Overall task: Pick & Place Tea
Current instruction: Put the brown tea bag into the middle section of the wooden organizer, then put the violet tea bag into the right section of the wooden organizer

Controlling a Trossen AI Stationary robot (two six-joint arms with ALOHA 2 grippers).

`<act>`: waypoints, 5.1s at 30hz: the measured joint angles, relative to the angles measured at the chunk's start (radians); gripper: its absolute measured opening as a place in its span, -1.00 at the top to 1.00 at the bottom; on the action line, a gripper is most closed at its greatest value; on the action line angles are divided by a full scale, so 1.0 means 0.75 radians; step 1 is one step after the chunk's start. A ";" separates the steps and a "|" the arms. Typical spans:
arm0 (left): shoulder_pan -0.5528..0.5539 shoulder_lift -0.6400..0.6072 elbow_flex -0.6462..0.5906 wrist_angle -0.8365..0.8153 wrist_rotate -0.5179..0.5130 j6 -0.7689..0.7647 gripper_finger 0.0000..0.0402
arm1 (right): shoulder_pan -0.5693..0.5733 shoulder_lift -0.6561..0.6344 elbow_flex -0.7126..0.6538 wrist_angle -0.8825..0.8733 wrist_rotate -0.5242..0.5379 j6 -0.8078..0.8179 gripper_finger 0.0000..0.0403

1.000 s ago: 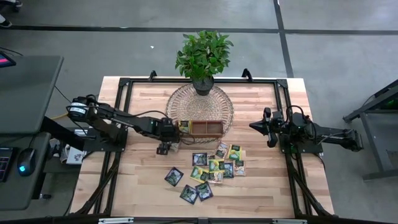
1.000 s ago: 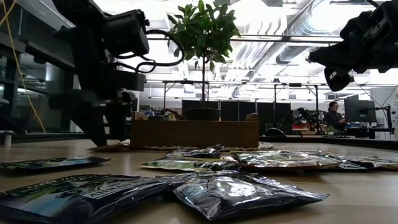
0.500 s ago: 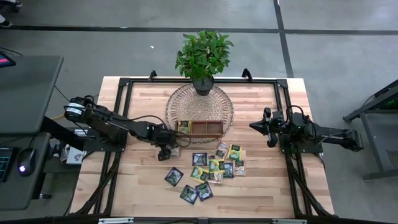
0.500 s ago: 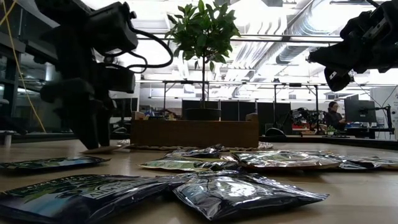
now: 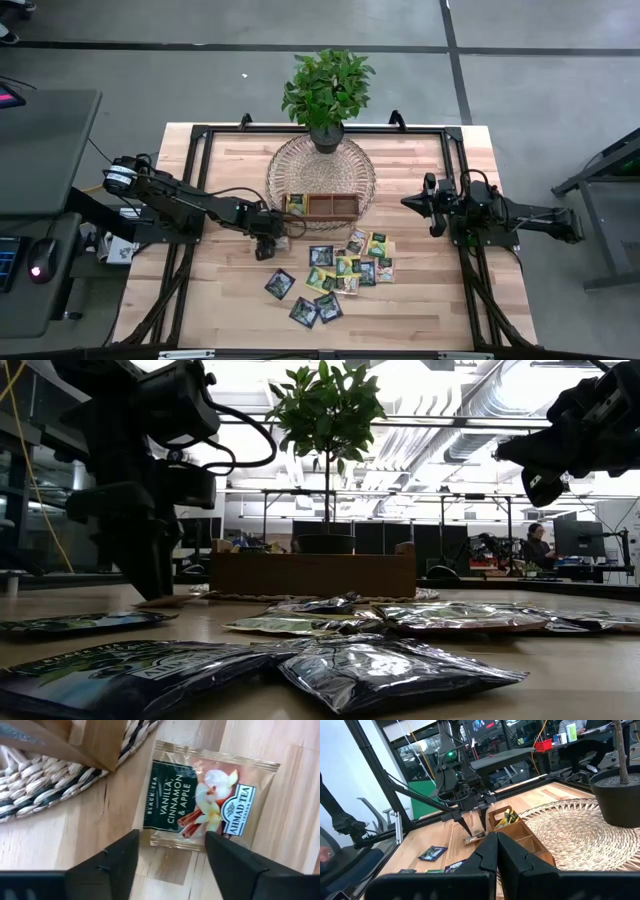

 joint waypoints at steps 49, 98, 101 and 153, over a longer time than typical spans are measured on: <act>-0.036 -0.374 0.042 -0.275 -0.179 -0.279 1.00 | 0.000 0.001 0.000 0.000 0.000 0.000 1.00; 0.101 0.209 0.784 -0.249 -0.846 0.153 1.00 | 0.000 0.001 0.000 0.001 -0.001 0.000 1.00; 0.109 0.253 0.813 -0.236 -0.845 0.146 1.00 | 0.000 0.001 0.000 0.000 0.000 0.000 1.00; 0.086 0.326 0.823 -0.334 -0.797 0.206 0.08 | 0.000 0.001 0.000 0.000 -0.001 0.000 1.00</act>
